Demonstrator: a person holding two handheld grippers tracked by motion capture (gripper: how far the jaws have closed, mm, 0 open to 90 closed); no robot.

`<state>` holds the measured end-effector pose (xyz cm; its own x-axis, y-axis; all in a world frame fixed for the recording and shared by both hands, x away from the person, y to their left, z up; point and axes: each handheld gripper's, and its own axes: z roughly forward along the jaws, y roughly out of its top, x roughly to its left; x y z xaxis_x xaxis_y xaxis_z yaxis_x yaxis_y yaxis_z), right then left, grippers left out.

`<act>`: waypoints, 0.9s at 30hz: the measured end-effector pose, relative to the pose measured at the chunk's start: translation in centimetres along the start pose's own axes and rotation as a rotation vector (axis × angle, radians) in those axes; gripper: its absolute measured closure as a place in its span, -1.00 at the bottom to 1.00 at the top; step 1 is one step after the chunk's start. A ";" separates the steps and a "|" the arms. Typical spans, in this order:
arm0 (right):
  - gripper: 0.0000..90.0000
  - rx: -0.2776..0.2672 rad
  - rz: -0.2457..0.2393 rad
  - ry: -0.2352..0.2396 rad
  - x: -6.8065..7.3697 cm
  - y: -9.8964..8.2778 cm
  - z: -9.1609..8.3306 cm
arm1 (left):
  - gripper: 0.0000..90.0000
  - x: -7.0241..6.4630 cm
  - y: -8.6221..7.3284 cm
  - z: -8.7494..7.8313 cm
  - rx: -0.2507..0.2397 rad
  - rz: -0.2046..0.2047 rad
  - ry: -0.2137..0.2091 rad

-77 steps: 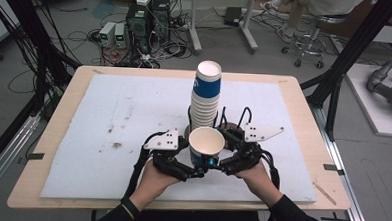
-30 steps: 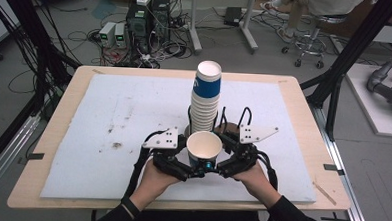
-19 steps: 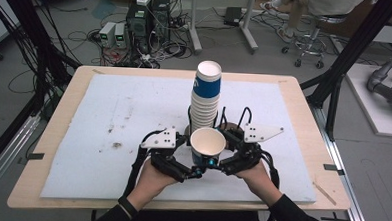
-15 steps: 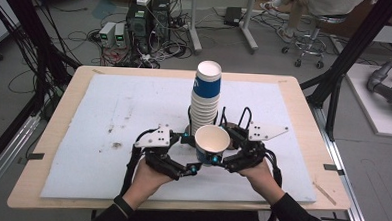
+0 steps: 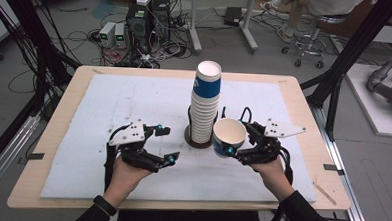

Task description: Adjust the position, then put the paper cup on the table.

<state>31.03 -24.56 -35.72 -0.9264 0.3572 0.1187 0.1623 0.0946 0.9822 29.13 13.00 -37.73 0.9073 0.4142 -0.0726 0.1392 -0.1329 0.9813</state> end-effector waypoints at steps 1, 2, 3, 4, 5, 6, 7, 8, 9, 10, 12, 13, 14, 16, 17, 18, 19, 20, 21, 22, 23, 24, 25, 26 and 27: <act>-0.55 -0.002 0.001 -0.008 -0.1 -0.1 -0.2 | -0.67 0.2 -0.1 -0.4 0.001 0.000 0.013; -0.55 0.001 0.001 -0.015 -0.2 -0.1 -0.4 | -0.67 0.3 -0.2 -0.9 0.000 -0.005 0.037; -0.55 0.001 0.001 -0.031 -0.2 -0.2 -0.6 | -0.67 0.4 -0.3 -1.2 -0.006 -0.007 0.051; -0.55 -0.001 -0.001 -0.035 -0.3 -0.2 -0.7 | -0.67 0.5 -0.4 -1.6 -0.010 -0.010 0.064; -0.55 -0.003 0.002 -0.040 -0.4 -0.3 -0.9 | -0.67 0.6 -0.5 -2.0 -0.011 -0.008 0.082; -0.55 -0.006 0.004 -0.046 -0.4 -0.3 -1.0 | -0.67 0.7 -0.6 -2.3 -0.012 -0.002 0.099; -0.55 -0.008 0.003 -0.051 -0.5 -0.3 -1.1 | -0.67 0.8 -0.7 -2.6 -0.013 0.001 0.110; -0.55 -0.008 0.004 -0.055 -0.6 -0.4 -1.2 | -0.67 0.8 -0.9 -2.9 -0.017 -0.004 0.123; -0.55 -0.009 0.007 -0.060 -0.6 -0.4 -1.3 | -0.67 0.8 -1.0 -3.1 -0.021 -0.009 0.135; -0.55 -0.012 0.007 -0.065 -0.7 -0.4 -1.5 | -0.67 0.8 -1.2 -3.3 -0.021 -0.006 0.145; -0.55 -0.014 0.002 -0.068 -0.7 -0.5 -1.7 | -0.67 0.9 -1.4 -3.5 -0.010 0.002 0.161; -0.55 -0.014 0.000 -0.073 -0.8 -0.5 -1.7 | -0.67 0.9 -1.4 -3.5 -0.012 0.004 0.165; -0.55 -0.014 0.001 -0.074 -0.8 -0.5 -1.8 | -0.67 1.0 -1.4 -3.5 -0.014 0.005 0.168; -0.55 -0.021 -0.002 -0.079 -0.9 -0.5 -1.9 | -0.67 1.1 -1.3 -3.6 -0.020 0.007 0.170; -0.55 -0.022 0.001 -0.078 -0.9 -0.4 -2.0 | -0.67 1.0 -1.2 -3.6 -0.022 0.014 0.176; -0.55 -0.027 -0.005 -0.082 -0.9 -0.4 -2.1 | -0.67 1.0 -1.2 -3.6 -0.021 0.019 0.180; -0.55 -0.026 -0.001 -0.080 -0.8 -0.4 -2.1 | -0.67 0.9 -1.2 -3.7 -0.022 0.024 0.184; -0.55 -0.029 -0.005 -0.084 -0.9 -0.3 -2.2 | -0.67 0.9 -1.3 -3.7 -0.024 0.023 0.186; -0.55 -0.033 -0.008 -0.088 -0.9 -0.3 -2.2 | -0.67 1.0 -1.3 -3.6 -0.020 0.022 0.187; -0.55 -0.033 -0.004 -0.086 -0.9 -0.3 -2.3 | -0.67 1.0 -1.4 -3.6 -0.021 0.015 0.189; -0.55 -0.033 -0.004 -0.088 -0.9 -0.2 -2.3 | -0.67 1.1 -1.5 -3.6 -0.016 0.018 0.189; -0.55 -0.034 -0.004 -0.088 -0.9 -0.2 -2.3 | -0.67 1.2 -1.5 -3.5 -0.013 0.013 0.192; -0.55 -0.034 -0.007 -0.088 -0.9 -0.2 -2.4 | -0.67 1.2 -1.6 -3.6 -0.008 0.010 0.192; -0.55 -0.035 -0.008 -0.088 -0.9 -0.2 -2.5 | -0.67 1.3 -1.7 -3.5 -0.011 0.005 0.194; -0.55 -0.034 -0.008 -0.090 -0.9 -0.1 -2.5 | -0.67 1.4 -1.8 -3.6 -0.009 0.003 0.193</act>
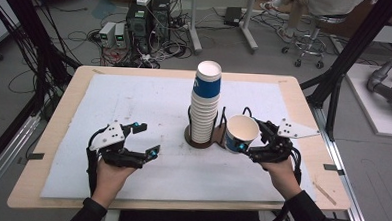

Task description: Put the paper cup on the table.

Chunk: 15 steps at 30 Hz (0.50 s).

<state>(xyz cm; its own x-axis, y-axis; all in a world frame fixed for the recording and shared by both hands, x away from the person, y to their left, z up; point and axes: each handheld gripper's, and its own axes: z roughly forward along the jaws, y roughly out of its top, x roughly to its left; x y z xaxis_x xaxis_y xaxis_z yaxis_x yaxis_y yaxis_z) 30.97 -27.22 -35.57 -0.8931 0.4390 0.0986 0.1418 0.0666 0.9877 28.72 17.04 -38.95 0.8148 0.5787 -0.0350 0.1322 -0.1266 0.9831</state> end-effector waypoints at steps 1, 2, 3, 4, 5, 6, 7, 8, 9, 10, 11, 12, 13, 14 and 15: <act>-0.55 -0.001 -0.003 -0.004 0.0 0.1 -0.1 | -0.67 0.0 -0.1 0.0 0.001 -0.004 0.004; -0.55 -0.005 -0.009 -0.003 0.0 0.1 -0.1 | -0.67 0.1 -0.1 0.0 0.002 -0.006 0.008; -0.55 -0.006 -0.008 -0.002 0.0 0.2 -0.2 | -0.67 0.2 -0.2 0.1 0.005 -0.008 0.008; -0.55 -0.006 -0.008 -0.001 0.1 0.3 -0.3 | -0.67 0.2 -0.3 0.1 0.008 -0.010 0.009; -0.55 -0.009 -0.013 -0.004 0.1 0.4 -0.4 | -0.67 0.2 -0.3 0.1 0.009 -0.013 0.009; -0.55 -0.010 -0.013 -0.006 0.0 0.5 -0.5 | -0.67 0.2 -0.3 0.1 0.012 -0.011 0.013; -0.55 -0.012 -0.008 -0.007 0.0 0.6 -0.7 | -0.67 0.1 -0.3 0.1 0.012 -0.010 0.014; -0.55 -0.014 -0.008 -0.009 -0.1 0.7 -0.8 | -0.67 0.1 -0.3 0.1 0.009 -0.009 0.017; -0.55 -0.016 -0.010 -0.012 -0.1 0.8 -1.0 | -0.67 0.0 -0.2 0.0 0.006 -0.006 0.018; -0.55 -0.019 -0.012 -0.015 -0.2 0.9 -1.2 | -0.67 0.0 -0.2 0.0 0.005 -0.006 0.017; -0.55 -0.022 -0.014 -0.019 -0.2 1.1 -1.3 | -0.67 0.0 -0.2 0.0 0.006 -0.004 0.018; -0.55 -0.023 -0.016 -0.024 -0.3 1.2 -1.5 | -0.67 -0.1 -0.2 0.0 0.007 -0.002 0.020; -0.55 -0.025 -0.017 -0.029 -0.4 1.4 -1.7 | -0.67 -0.1 -0.2 0.0 0.009 -0.003 0.022; -0.55 -0.025 -0.015 -0.034 -0.5 1.5 -1.9 | -0.67 0.0 -0.2 0.0 0.008 -0.005 0.022; -0.55 -0.029 -0.018 -0.040 -0.6 1.7 -2.0 | -0.67 0.0 -0.3 0.0 0.010 -0.005 0.022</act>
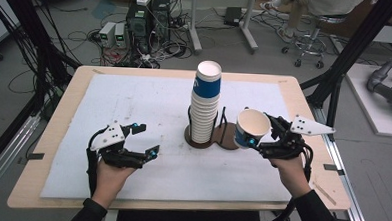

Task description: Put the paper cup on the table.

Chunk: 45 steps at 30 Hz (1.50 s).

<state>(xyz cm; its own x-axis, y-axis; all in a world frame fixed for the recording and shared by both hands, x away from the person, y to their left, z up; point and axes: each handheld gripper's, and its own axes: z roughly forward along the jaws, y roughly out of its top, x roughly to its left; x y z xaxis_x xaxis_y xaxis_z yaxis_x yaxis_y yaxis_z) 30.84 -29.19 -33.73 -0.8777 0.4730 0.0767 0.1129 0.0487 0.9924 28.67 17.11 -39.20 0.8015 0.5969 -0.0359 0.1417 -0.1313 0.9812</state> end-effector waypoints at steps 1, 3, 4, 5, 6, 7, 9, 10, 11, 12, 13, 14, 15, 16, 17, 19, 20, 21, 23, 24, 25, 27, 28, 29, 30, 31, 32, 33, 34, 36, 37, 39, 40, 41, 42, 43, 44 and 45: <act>-0.55 -0.004 -0.001 -0.008 -0.1 0.2 -0.2 | -0.67 0.0 0.0 0.0 -0.001 -0.001 0.000; -0.55 -0.007 -0.002 -0.021 -0.4 0.4 -0.5 | -0.67 0.1 0.0 -0.1 -0.002 -0.004 -0.001; -0.55 -0.007 -0.002 -0.031 -0.5 0.6 -0.6 | -0.67 0.1 -0.1 -0.1 -0.002 -0.004 0.002; -0.55 -0.006 0.000 -0.037 -0.7 0.7 -0.8 | -0.67 0.1 -0.1 -0.1 -0.001 -0.005 0.001; -0.55 -0.008 0.003 -0.047 -0.9 0.8 -1.0 | -0.67 0.2 -0.1 -0.1 0.001 -0.007 0.000; -0.55 -0.014 0.005 -0.056 -1.0 0.9 -1.1 | -0.67 0.2 -0.1 -0.1 0.002 -0.007 0.002; -0.55 -0.019 0.006 -0.071 -1.4 0.9 -1.5 | -0.67 0.2 -0.1 -0.1 0.003 -0.007 0.002; -0.55 -0.024 0.011 -0.080 -1.6 1.0 -1.7 | -0.67 0.2 -0.1 -0.1 0.005 -0.004 0.001; -0.55 -0.029 0.014 -0.089 -1.8 1.0 -1.9 | -0.67 0.1 -0.2 -0.1 0.005 -0.003 0.004; -0.55 -0.034 0.018 -0.098 -2.0 1.0 -2.1 | -0.67 0.1 -0.2 -0.1 0.005 -0.002 0.004; -0.55 -0.040 0.017 -0.111 -2.2 1.0 -2.3 | -0.67 0.1 -0.2 -0.1 0.005 -0.004 0.006; -0.55 -0.043 0.016 -0.126 -2.4 1.0 -2.5 | -0.67 0.1 -0.2 -0.1 0.008 -0.003 0.005; -0.55 -0.046 0.018 -0.139 -2.6 1.0 -2.7 | -0.67 0.1 -0.2 -0.1 0.009 -0.002 0.006; -0.55 -0.045 0.020 -0.153 -2.9 1.0 -2.9 | -0.67 0.2 -0.2 -0.1 0.009 -0.002 0.004; -0.55 -0.046 0.023 -0.163 -3.1 1.0 -3.1 | -0.67 0.1 -0.2 -0.1 0.009 -0.004 0.003; -0.55 -0.048 0.027 -0.188 -3.7 0.8 -3.4 | -0.67 0.2 -0.2 -0.1 0.008 -0.002 0.003; -0.55 -0.051 0.031 -0.198 -3.9 0.8 -3.6 | -0.67 0.2 -0.2 -0.1 0.008 -0.002 0.002; -0.55 -0.053 0.030 -0.211 -4.2 0.7 -3.7 | -0.67 0.2 -0.2 -0.1 0.008 -0.002 0.001; -0.55 -0.047 0.030 -0.234 -4.6 0.7 -4.0 | -0.67 0.2 -0.2 -0.1 0.010 0.000 -0.001; -0.55 -0.046 0.028 -0.245 -4.9 0.6 -4.2 | -0.67 0.1 -0.2 -0.1 0.006 -0.002 -0.002; -0.55 -0.045 0.025 -0.264 -5.1 0.5 -4.3 | -0.67 0.1 -0.2 -0.1 0.003 -0.002 -0.001; -0.55 -0.042 0.028 -0.282 -5.6 0.4 -4.6 | -0.67 0.1 -0.2 -0.1 0.004 0.000 -0.002; -0.55 -0.043 0.025 -0.294 -5.8 0.3 -4.7 | -0.67 0.1 -0.2 0.0 0.003 -0.001 -0.003; -0.55 -0.040 0.024 -0.305 -6.1 0.2 -4.8 | -0.67 0.1 -0.2 0.0 0.003 -0.001 -0.003; -0.55 -0.033 0.023 -0.315 -6.3 0.1 -4.8 | -0.67 0.1 -0.2 0.0 0.004 -0.001 -0.003; -0.55 -0.028 0.030 -0.322 -6.6 0.0 -4.9 | -0.67 0.1 -0.2 0.0 0.003 0.000 -0.003; -0.55 -0.027 0.030 -0.326 -6.7 -0.1 -5.0 | -0.67 0.1 -0.2 0.0 0.004 0.000 -0.002; -0.55 -0.022 0.028 -0.339 -7.0 -0.2 -5.0 | -0.67 0.1 -0.2 0.0 0.005 0.001 -0.003; -0.55 -0.019 0.031 -0.344 -7.1 -0.4 -5.1 | -0.67 0.1 -0.2 0.0 0.005 0.001 -0.005; -0.55 -0.016 0.036 -0.363 -7.6 -0.8 -5.2 | -0.67 0.1 -0.2 0.1 0.007 -0.001 -0.005; -0.55 -0.013 0.040 -0.369 -7.8 -1.0 -5.2 | -0.67 0.1 -0.2 0.1 0.008 -0.001 -0.005; -0.55 -0.005 0.045 -0.392 -8.2 -1.5 -5.3 | -0.67 0.1 -0.2 0.2 0.007 0.000 -0.006; -0.55 -0.005 0.047 -0.396 -8.3 -1.7 -5.4 | -0.67 0.1 -0.2 0.3 0.008 0.001 -0.005; -0.55 -0.003 0.048 -0.403 -8.5 -1.9 -5.4 | -0.67 0.1 -0.2 0.3 0.011 0.000 -0.008; -0.55 0.002 0.057 -0.412 -8.6 -2.1 -5.5 | -0.67 0.1 -0.2 0.4 0.010 -0.002 -0.008; -0.55 0.004 0.057 -0.417 -8.7 -2.3 -5.5 | -0.67 0.1 -0.2 0.5 0.009 -0.004 -0.009; -0.55 0.009 0.068 -0.419 -8.9 -2.5 -5.5 | -0.67 0.1 -0.2 0.5 0.012 0.002 -0.011; -0.55 0.012 0.067 -0.431 -9.0 -2.7 -5.5 | -0.67 0.1 -0.2 0.5 0.014 0.002 -0.011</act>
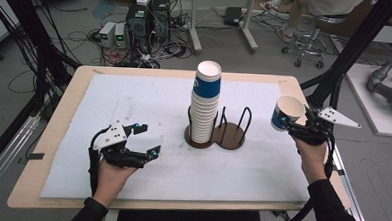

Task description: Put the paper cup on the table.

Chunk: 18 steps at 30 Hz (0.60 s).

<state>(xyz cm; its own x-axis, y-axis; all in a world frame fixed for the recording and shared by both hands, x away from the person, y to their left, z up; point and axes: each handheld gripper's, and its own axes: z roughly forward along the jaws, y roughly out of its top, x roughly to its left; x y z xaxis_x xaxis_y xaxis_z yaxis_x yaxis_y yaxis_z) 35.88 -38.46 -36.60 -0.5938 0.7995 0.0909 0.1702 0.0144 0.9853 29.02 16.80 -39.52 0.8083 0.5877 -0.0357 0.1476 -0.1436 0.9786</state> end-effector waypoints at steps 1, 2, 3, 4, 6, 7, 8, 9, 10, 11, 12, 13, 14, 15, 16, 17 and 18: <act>-0.55 0.000 0.006 -0.008 0.0 -0.2 0.0 | -0.67 0.0 0.0 0.0 0.000 -0.001 0.001; -0.55 0.000 0.010 -0.011 -0.2 -0.3 0.1 | -0.67 0.0 0.0 0.0 0.001 -0.001 -0.001; -0.55 0.004 0.014 -0.015 -0.3 -0.5 0.1 | -0.67 0.0 0.0 0.1 0.000 -0.002 0.000; -0.55 0.000 0.022 -0.016 -0.4 -0.7 0.2 | -0.67 0.0 0.0 0.1 0.001 0.000 0.000; -0.55 0.007 0.037 -0.017 -0.6 -1.1 0.4 | -0.67 0.0 0.0 0.1 0.002 0.001 0.001; -0.55 0.010 0.042 -0.022 -0.6 -1.3 0.6 | -0.67 0.0 0.0 0.1 0.002 0.002 0.000; -0.55 0.015 0.049 -0.023 -0.7 -1.5 0.7 | -0.67 0.0 0.0 0.1 0.004 0.003 0.002; -0.55 0.019 0.056 -0.026 -0.8 -1.7 0.9 | -0.67 0.0 -0.1 0.1 0.003 0.002 0.002; -0.55 0.022 0.061 -0.029 -0.9 -2.0 1.1 | -0.67 0.0 -0.1 0.1 0.003 0.002 0.002; -0.55 0.031 0.069 -0.037 -1.0 -2.2 1.3 | -0.67 0.0 -0.1 0.1 0.002 0.002 0.002; -0.55 0.039 0.080 -0.039 -1.2 -2.5 1.5 | -0.67 0.0 -0.1 0.0 0.003 0.003 0.002; -0.55 0.048 0.098 -0.041 -1.3 -2.8 1.7 | -0.67 0.0 -0.1 0.0 0.003 0.004 0.001; -0.55 0.058 0.105 -0.040 -1.5 -3.0 2.0 | -0.67 0.0 -0.1 0.0 0.002 0.004 0.001; -0.55 0.068 0.106 -0.043 -1.6 -3.2 2.2 | -0.67 0.0 -0.1 0.1 0.002 0.004 0.003; -0.55 0.075 0.104 -0.044 -1.7 -3.3 2.5 | -0.67 0.0 -0.1 0.1 0.003 0.003 0.001; -0.55 0.081 0.109 -0.045 -1.8 -3.5 2.8 | -0.67 0.0 -0.1 0.1 0.000 0.006 0.004; -0.55 0.080 0.121 -0.047 -1.9 -3.7 3.1 | -0.67 -0.1 -0.1 0.1 0.000 0.010 0.005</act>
<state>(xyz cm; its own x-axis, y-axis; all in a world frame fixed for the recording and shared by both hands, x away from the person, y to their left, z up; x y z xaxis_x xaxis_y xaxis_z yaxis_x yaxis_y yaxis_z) 38.82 -38.18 -40.87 -0.5284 0.8253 0.1995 0.3015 -0.0372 0.9527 29.02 16.71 -39.65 0.8068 0.5903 -0.0252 0.1398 -0.1493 0.9789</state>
